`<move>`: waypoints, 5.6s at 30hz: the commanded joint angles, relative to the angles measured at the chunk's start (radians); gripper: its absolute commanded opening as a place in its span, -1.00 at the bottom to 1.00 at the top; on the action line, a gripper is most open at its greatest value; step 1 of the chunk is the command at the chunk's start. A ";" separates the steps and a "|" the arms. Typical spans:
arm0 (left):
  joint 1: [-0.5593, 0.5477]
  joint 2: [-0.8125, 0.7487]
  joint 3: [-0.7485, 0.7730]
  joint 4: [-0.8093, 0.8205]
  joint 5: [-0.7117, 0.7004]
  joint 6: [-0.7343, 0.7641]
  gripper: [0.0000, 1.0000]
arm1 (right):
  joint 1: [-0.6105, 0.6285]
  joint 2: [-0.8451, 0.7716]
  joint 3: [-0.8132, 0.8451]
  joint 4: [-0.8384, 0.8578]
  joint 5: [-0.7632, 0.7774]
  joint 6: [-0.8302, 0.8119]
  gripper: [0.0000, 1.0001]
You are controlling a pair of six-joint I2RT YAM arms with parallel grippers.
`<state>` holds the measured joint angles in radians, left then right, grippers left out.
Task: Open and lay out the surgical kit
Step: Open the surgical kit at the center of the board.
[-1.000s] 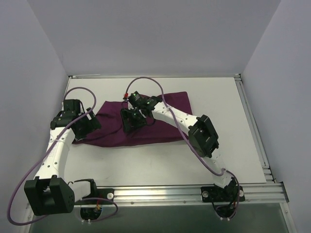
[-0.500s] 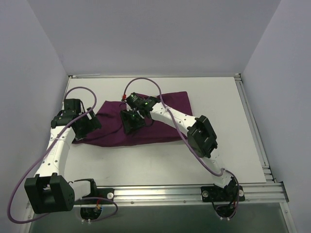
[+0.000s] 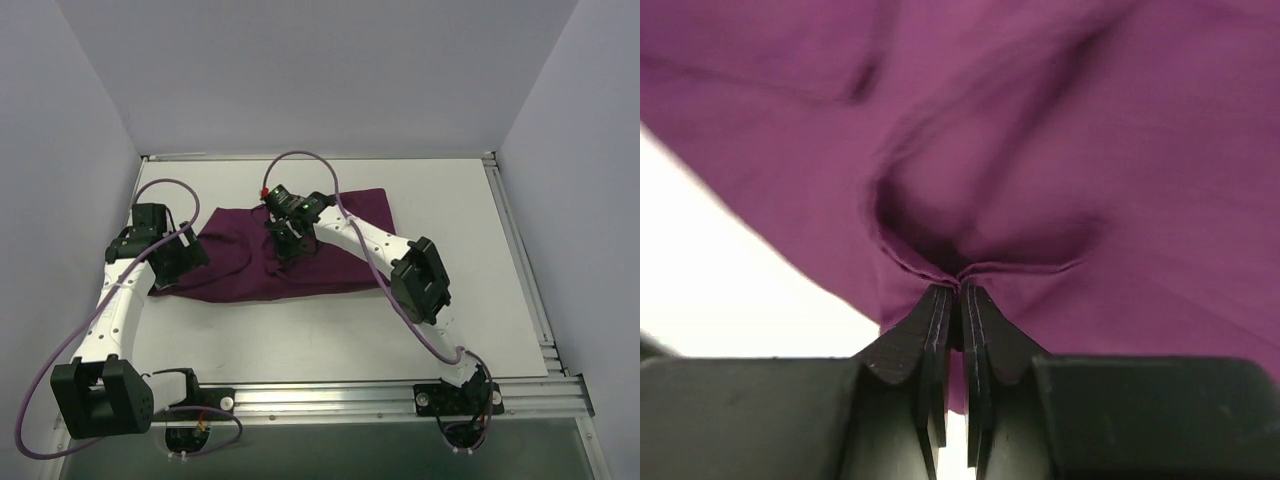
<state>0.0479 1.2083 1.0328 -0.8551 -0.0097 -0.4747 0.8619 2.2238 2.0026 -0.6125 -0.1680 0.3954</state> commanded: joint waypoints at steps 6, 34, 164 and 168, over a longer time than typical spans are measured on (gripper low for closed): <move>0.001 0.031 0.041 0.059 0.010 0.019 0.78 | -0.371 -0.435 -0.244 -0.107 0.380 -0.046 -1.00; -0.132 0.241 0.145 0.156 0.217 0.116 0.60 | -0.996 -0.618 -0.611 0.134 0.234 -0.072 0.99; -0.089 0.637 0.530 -0.012 0.001 0.136 0.54 | -0.923 0.149 -0.007 0.185 0.252 -0.199 0.00; -0.086 0.640 0.530 -0.013 0.004 0.137 0.54 | -0.919 0.151 -0.014 0.181 0.254 -0.198 -0.01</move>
<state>-0.0483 1.8469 1.5135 -0.8608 -0.0097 -0.3546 -0.0700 2.3699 1.9629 -0.4114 0.0849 0.1925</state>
